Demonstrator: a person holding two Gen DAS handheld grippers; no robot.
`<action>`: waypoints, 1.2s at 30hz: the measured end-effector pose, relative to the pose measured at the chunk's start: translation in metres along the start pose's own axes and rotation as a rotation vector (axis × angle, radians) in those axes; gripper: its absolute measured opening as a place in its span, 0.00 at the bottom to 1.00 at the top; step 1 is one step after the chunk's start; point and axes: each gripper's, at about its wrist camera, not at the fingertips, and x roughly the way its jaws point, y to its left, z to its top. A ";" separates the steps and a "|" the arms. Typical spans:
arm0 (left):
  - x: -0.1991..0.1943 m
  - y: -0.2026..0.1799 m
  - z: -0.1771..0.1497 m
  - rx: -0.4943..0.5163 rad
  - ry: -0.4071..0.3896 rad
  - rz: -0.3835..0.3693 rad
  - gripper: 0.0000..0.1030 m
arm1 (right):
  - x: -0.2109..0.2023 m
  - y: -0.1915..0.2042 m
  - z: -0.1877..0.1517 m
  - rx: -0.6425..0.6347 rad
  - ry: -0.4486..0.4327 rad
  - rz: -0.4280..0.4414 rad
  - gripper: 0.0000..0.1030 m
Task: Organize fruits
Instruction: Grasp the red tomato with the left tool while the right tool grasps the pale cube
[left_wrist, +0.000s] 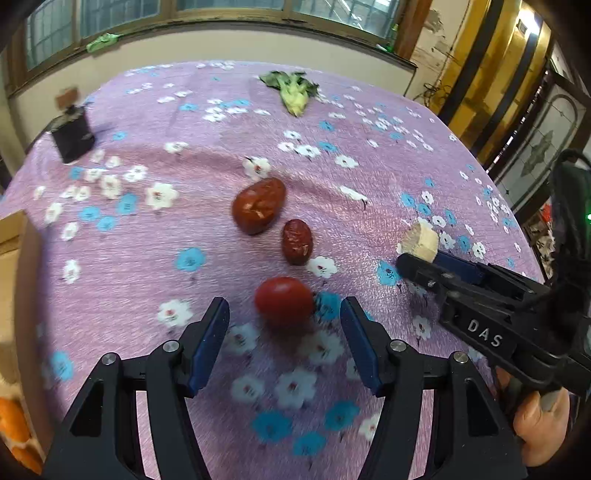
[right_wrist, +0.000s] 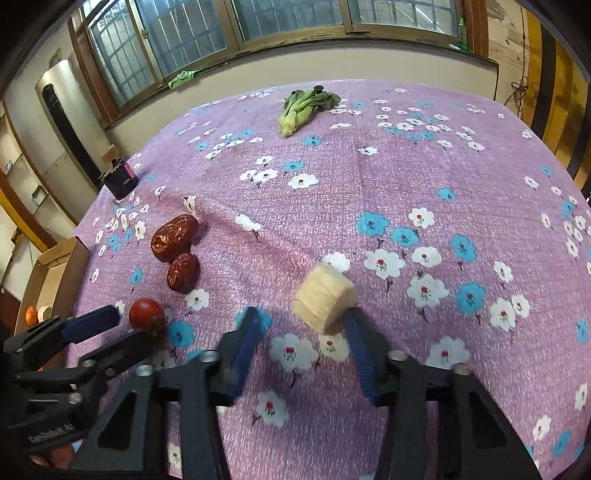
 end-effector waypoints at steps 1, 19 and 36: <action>0.002 -0.001 0.000 0.009 -0.013 0.010 0.49 | 0.001 -0.001 0.000 0.000 -0.003 -0.004 0.29; -0.048 0.015 -0.042 -0.017 -0.044 -0.047 0.32 | -0.016 0.007 -0.006 0.033 -0.060 0.013 0.47; -0.104 0.035 -0.062 0.009 -0.136 0.060 0.33 | -0.078 0.060 -0.038 -0.029 -0.129 0.146 0.29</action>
